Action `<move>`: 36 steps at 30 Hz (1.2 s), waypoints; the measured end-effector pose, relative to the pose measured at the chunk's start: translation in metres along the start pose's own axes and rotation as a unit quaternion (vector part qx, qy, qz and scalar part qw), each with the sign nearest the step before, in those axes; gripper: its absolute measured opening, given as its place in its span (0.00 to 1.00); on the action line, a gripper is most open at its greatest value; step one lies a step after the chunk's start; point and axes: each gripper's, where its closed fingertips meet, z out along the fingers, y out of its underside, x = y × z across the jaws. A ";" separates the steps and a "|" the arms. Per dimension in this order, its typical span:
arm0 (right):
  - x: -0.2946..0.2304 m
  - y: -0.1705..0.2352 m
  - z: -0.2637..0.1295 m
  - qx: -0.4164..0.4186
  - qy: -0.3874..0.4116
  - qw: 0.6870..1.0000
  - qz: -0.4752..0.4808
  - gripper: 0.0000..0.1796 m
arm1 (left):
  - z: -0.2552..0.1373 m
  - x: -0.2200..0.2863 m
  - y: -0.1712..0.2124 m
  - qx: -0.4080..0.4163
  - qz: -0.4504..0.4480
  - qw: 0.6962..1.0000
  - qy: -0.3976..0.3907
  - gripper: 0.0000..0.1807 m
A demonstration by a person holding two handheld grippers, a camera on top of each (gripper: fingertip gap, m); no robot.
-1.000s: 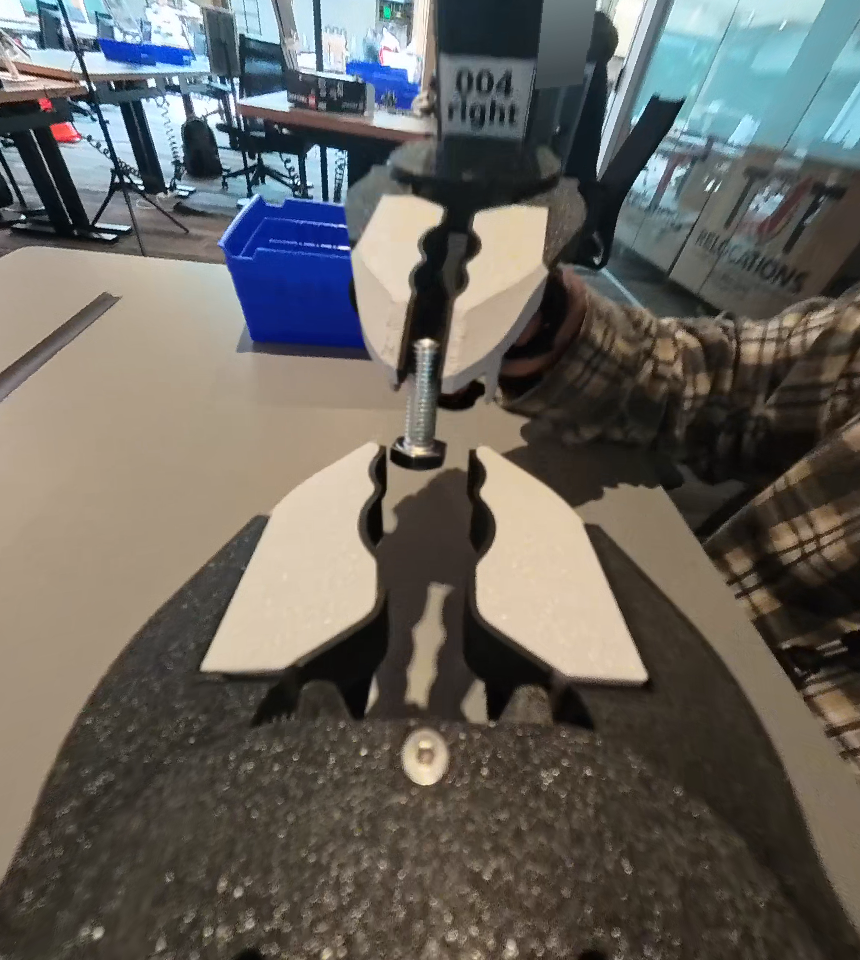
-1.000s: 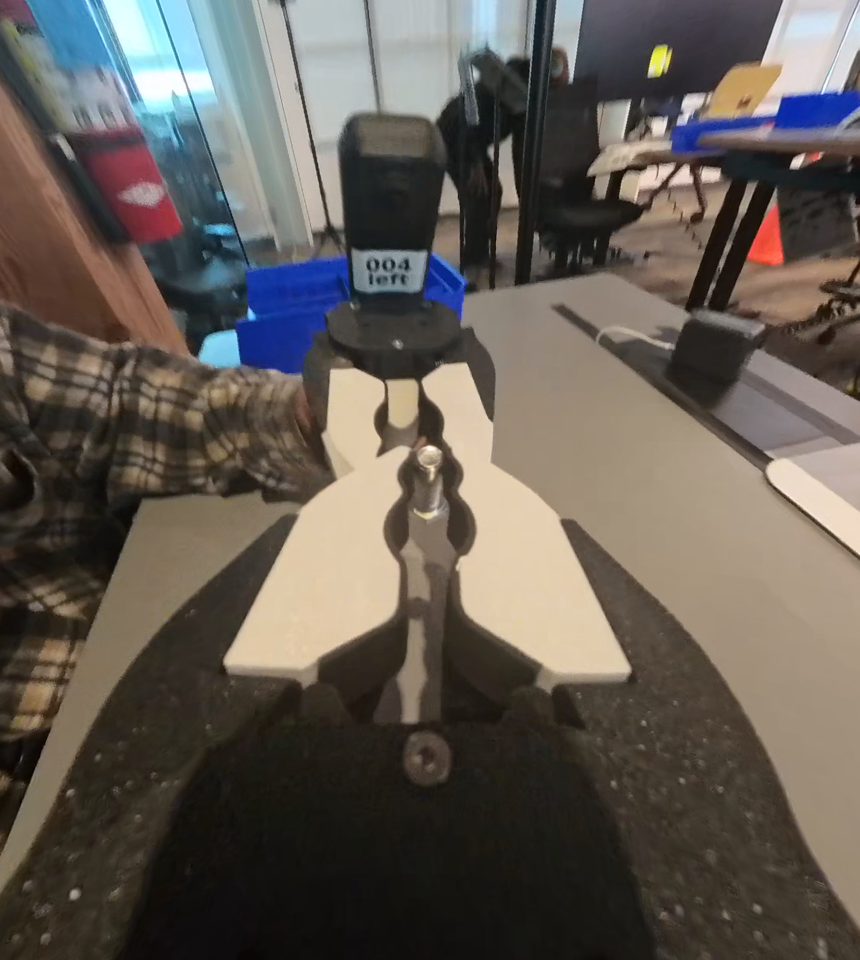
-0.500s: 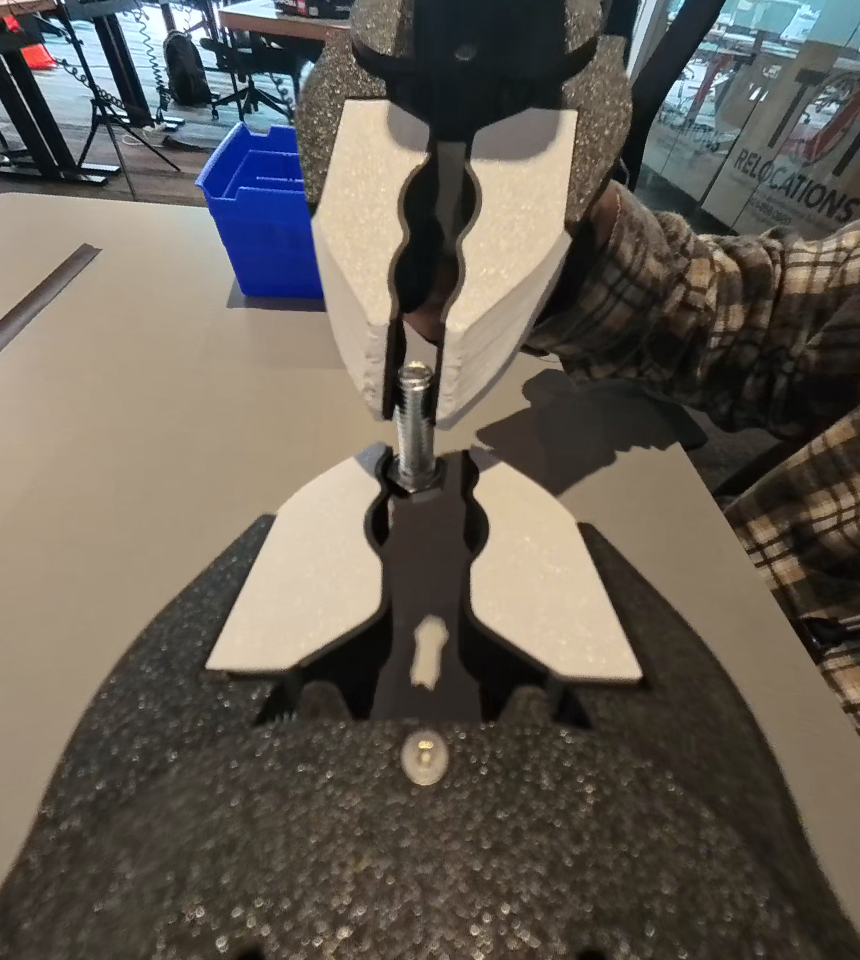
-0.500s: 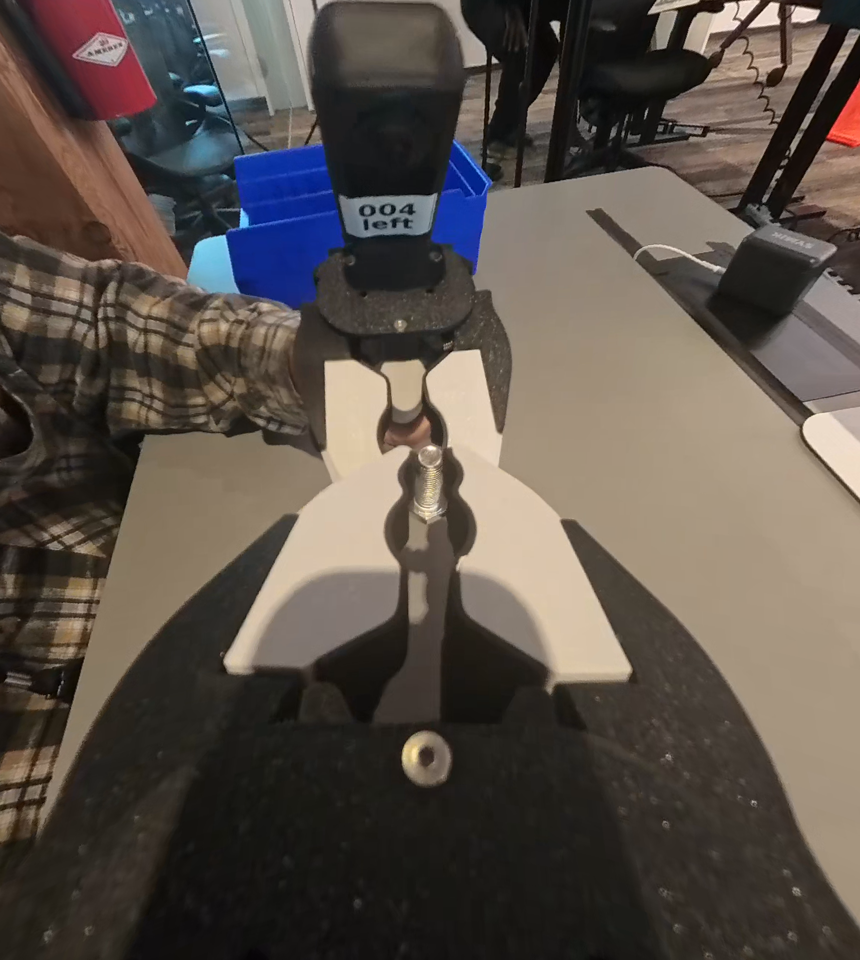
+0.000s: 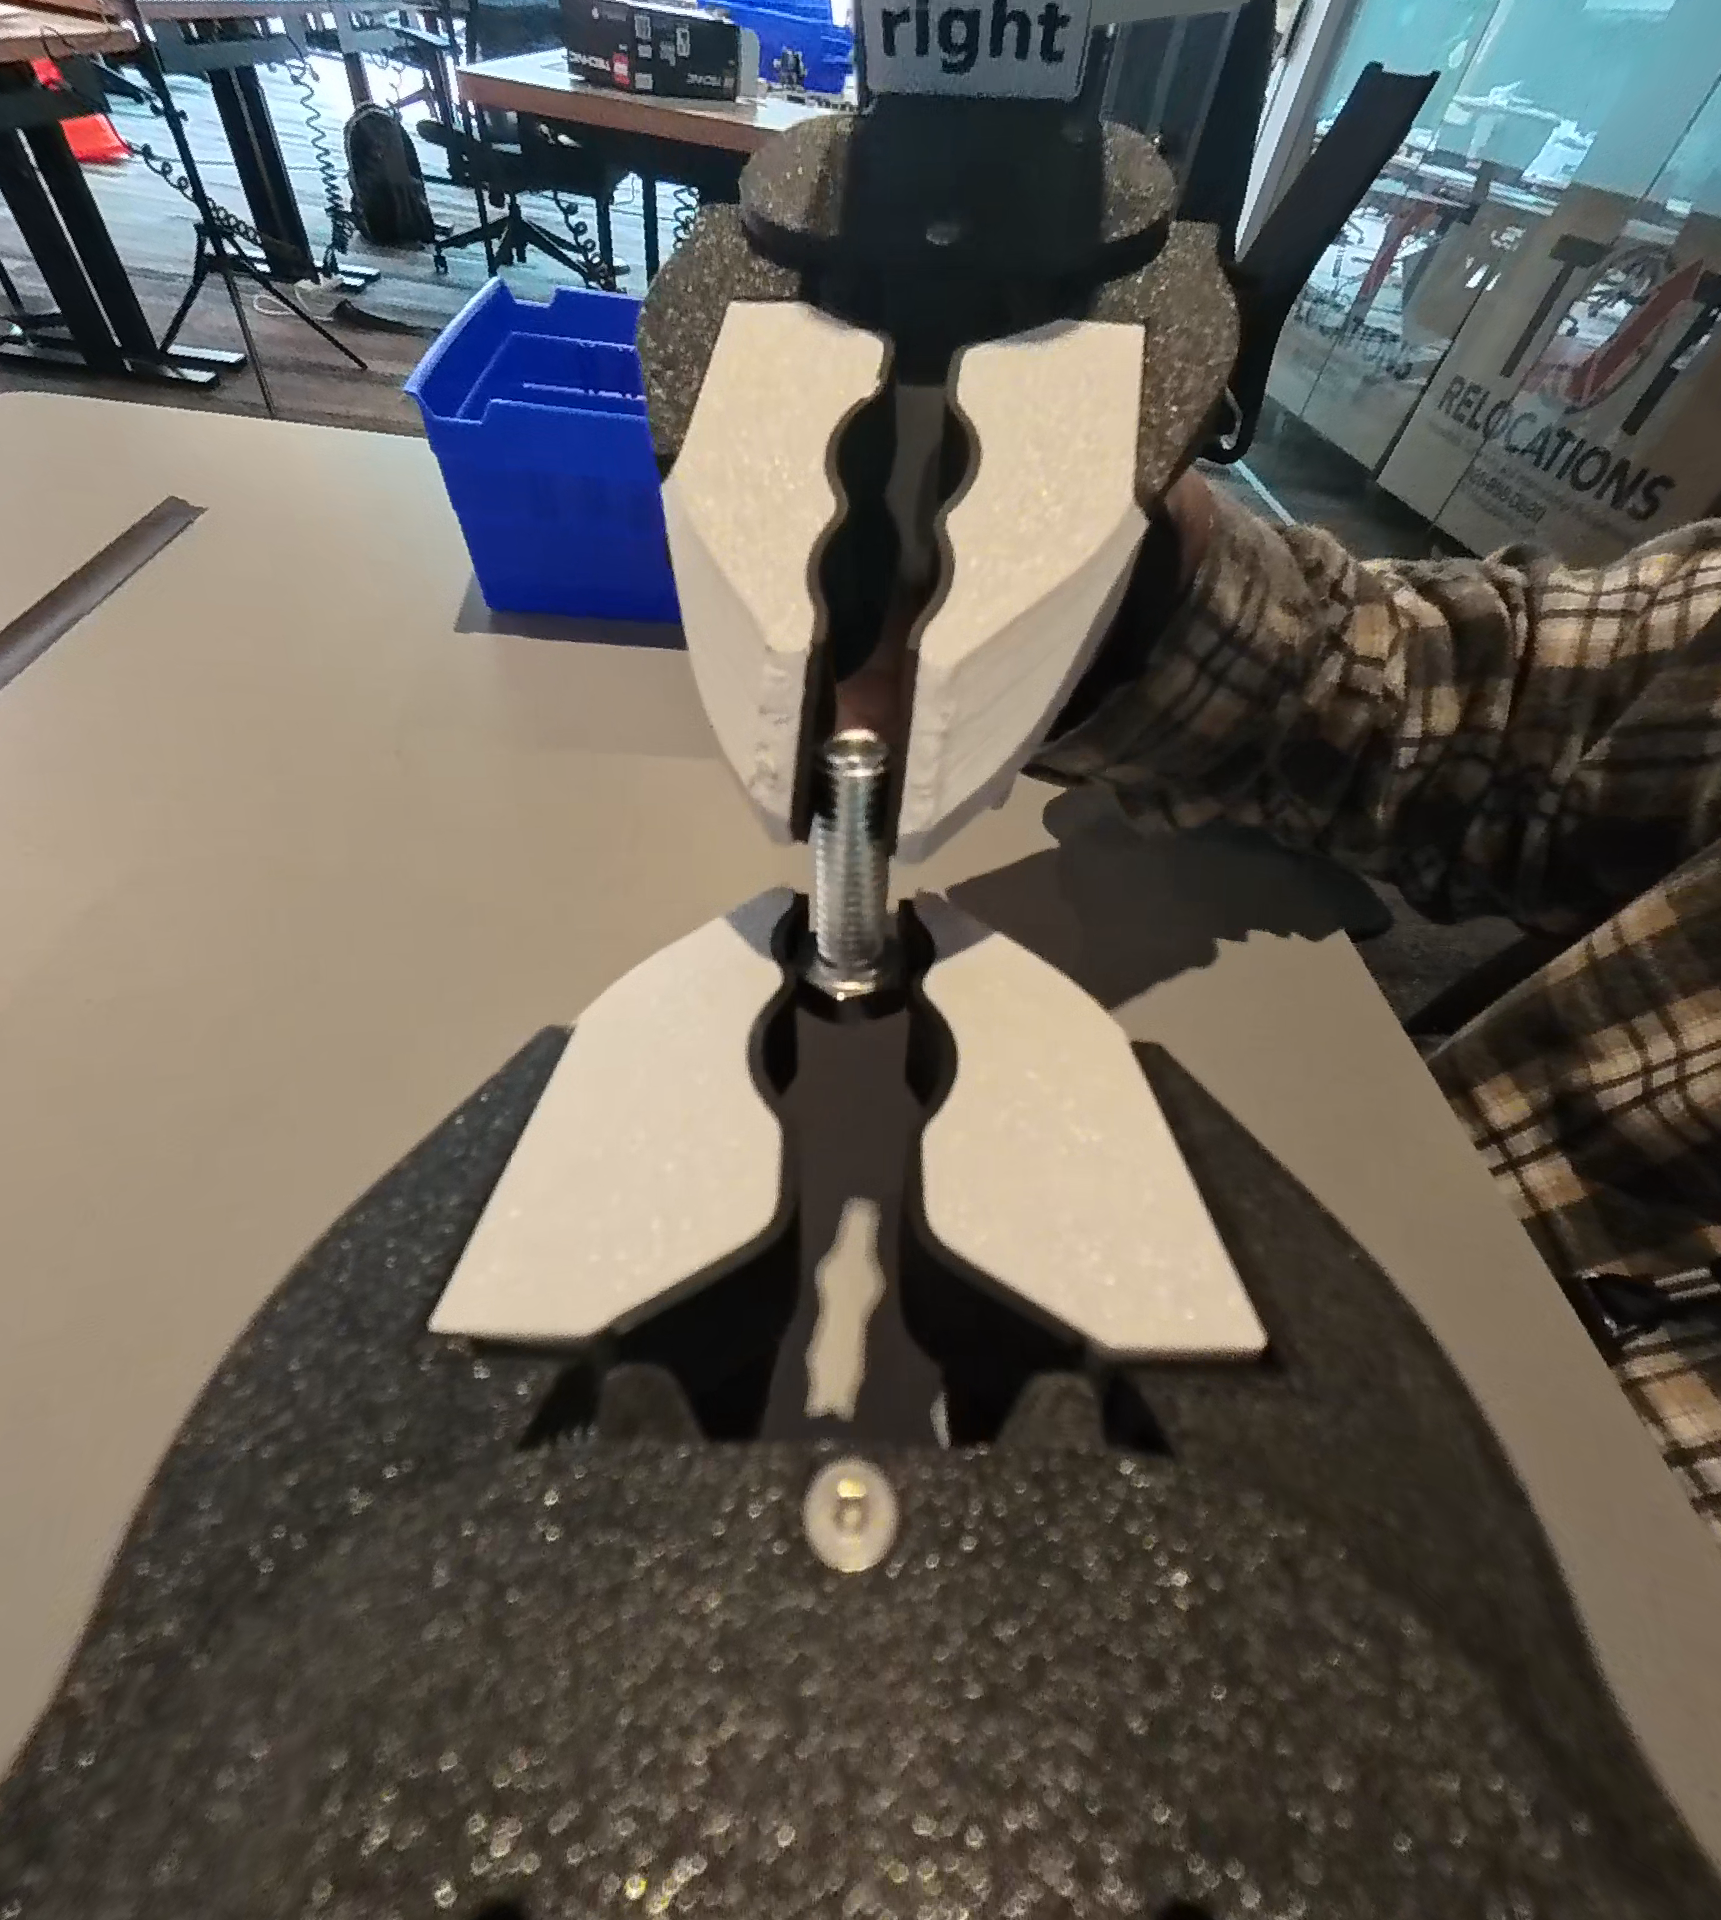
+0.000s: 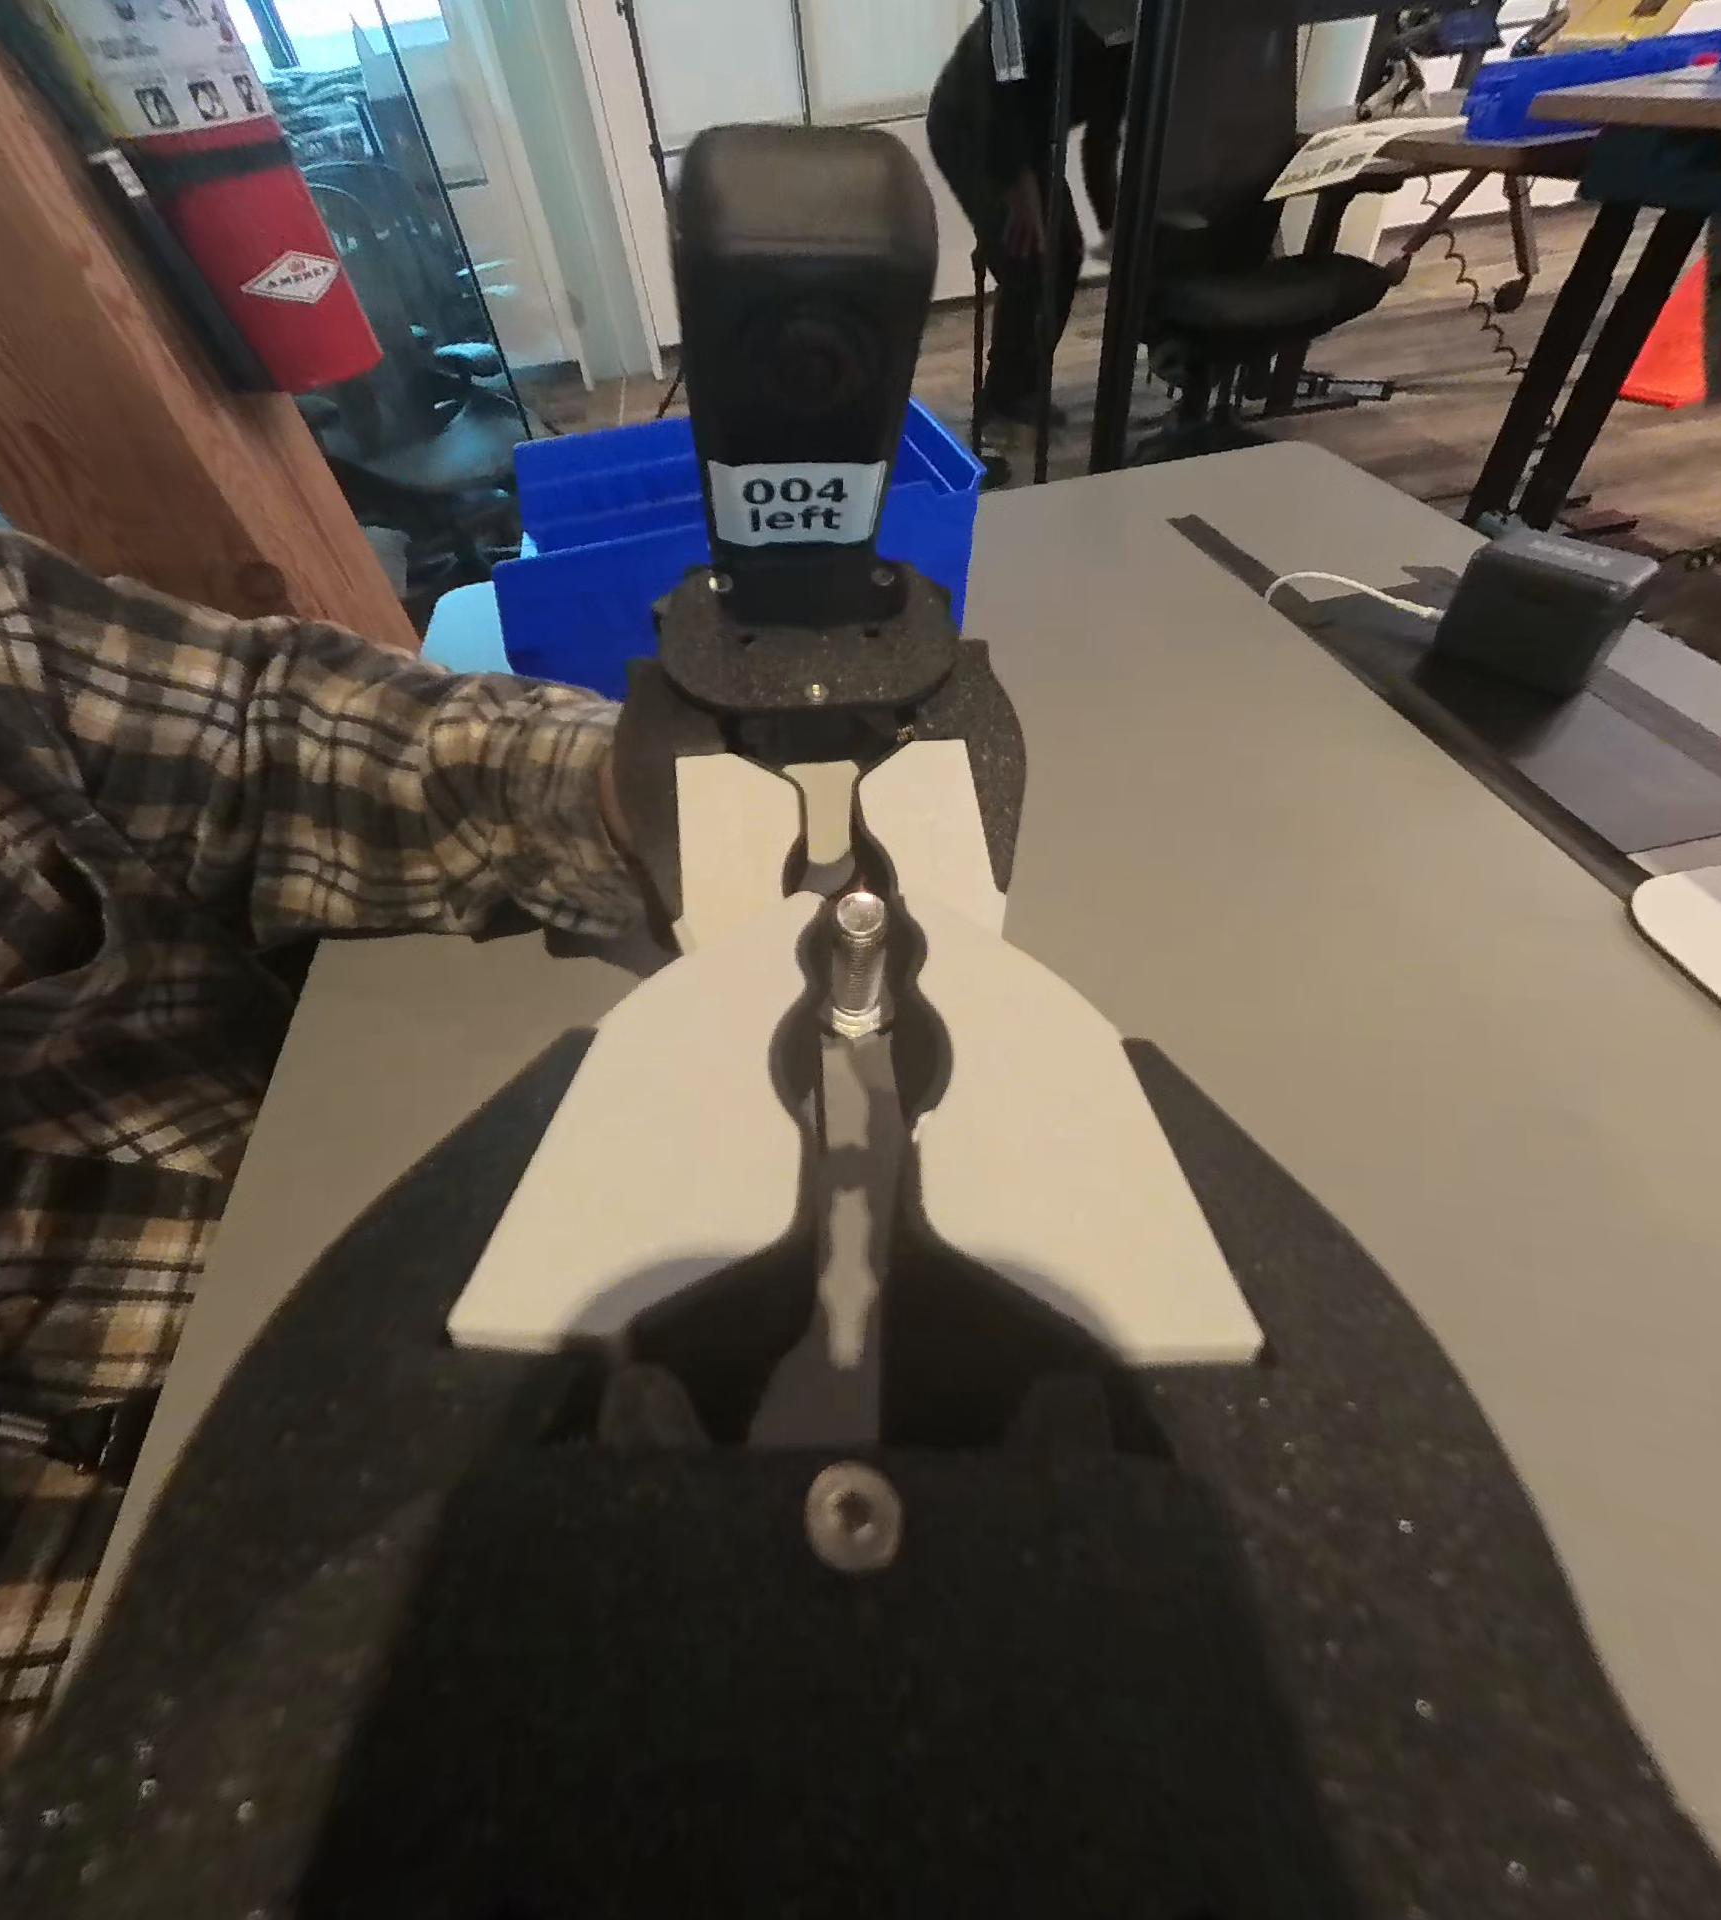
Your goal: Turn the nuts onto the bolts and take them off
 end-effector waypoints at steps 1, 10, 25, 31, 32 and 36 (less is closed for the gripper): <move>0.000 0.000 0.000 -0.002 0.001 1.000 -0.003 0.05 | 0.000 0.000 0.000 0.000 0.000 1.000 0.000 0.08; 0.000 0.001 0.001 -0.019 0.005 0.999 -0.036 0.05 | 0.001 -0.001 0.001 0.002 0.002 1.000 -0.009 0.08; -0.014 0.010 -0.031 -0.014 0.028 0.995 -0.094 0.16 | -0.056 -0.019 -0.005 0.048 0.005 0.991 -0.125 0.08; -0.035 0.116 -0.012 -0.204 -0.014 0.977 -0.063 0.15 | -0.101 -0.032 0.033 0.080 -0.037 0.976 -0.197 0.08; -0.037 0.127 -0.007 -0.220 -0.018 0.973 -0.061 0.15 | -0.102 -0.033 0.037 0.080 -0.045 0.976 -0.197 0.08; -0.041 0.149 0.012 -0.251 -0.030 0.967 -0.041 0.15 | -0.104 -0.035 0.040 0.095 -0.057 0.973 -0.202 0.08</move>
